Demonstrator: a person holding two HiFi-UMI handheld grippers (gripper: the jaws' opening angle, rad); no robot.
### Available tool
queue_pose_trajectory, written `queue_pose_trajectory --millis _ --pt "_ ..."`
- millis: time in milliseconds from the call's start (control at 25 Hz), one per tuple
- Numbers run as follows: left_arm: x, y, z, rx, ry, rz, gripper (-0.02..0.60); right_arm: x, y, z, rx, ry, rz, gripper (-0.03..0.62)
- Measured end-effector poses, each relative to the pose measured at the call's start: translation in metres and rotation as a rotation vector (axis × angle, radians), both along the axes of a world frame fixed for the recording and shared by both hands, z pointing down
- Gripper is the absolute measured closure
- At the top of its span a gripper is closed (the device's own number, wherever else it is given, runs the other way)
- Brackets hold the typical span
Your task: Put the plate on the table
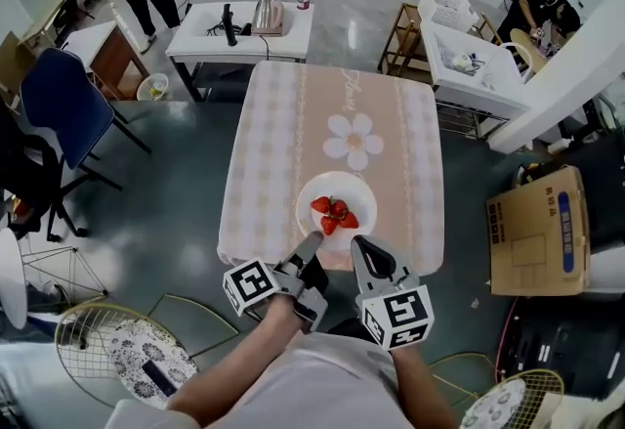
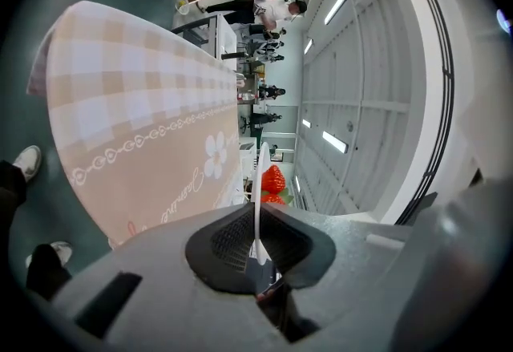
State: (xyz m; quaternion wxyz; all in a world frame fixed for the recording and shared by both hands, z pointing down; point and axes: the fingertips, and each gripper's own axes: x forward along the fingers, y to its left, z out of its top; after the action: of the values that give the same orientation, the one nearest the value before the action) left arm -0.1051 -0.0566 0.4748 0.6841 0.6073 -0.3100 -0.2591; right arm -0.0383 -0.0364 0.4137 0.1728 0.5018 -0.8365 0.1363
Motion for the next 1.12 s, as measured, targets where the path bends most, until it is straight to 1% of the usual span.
queue_pose_trajectory --millis 240,440,800,1000,1120 --pt "0.000 -0.003 0.004 -0.009 0.049 0.028 0.565 -0.003 0.002 0.003 -0.015 0.031 0.045 0.589" --pt "-0.005 -0.008 0.006 -0.011 0.053 0.030 0.565 -0.002 -0.005 0.001 -0.006 0.034 0.054 0.589" --pt "-0.018 -0.031 0.008 0.009 0.029 -0.011 0.565 -0.015 -0.034 0.006 0.009 0.013 0.000 0.589" --pt "-0.011 -0.050 0.013 0.002 0.006 -0.032 0.565 -0.007 -0.055 0.013 0.006 -0.017 -0.038 0.589" --pt "-0.002 -0.061 0.020 -0.014 -0.015 -0.032 0.565 0.004 -0.069 0.017 -0.003 -0.028 -0.033 0.589"
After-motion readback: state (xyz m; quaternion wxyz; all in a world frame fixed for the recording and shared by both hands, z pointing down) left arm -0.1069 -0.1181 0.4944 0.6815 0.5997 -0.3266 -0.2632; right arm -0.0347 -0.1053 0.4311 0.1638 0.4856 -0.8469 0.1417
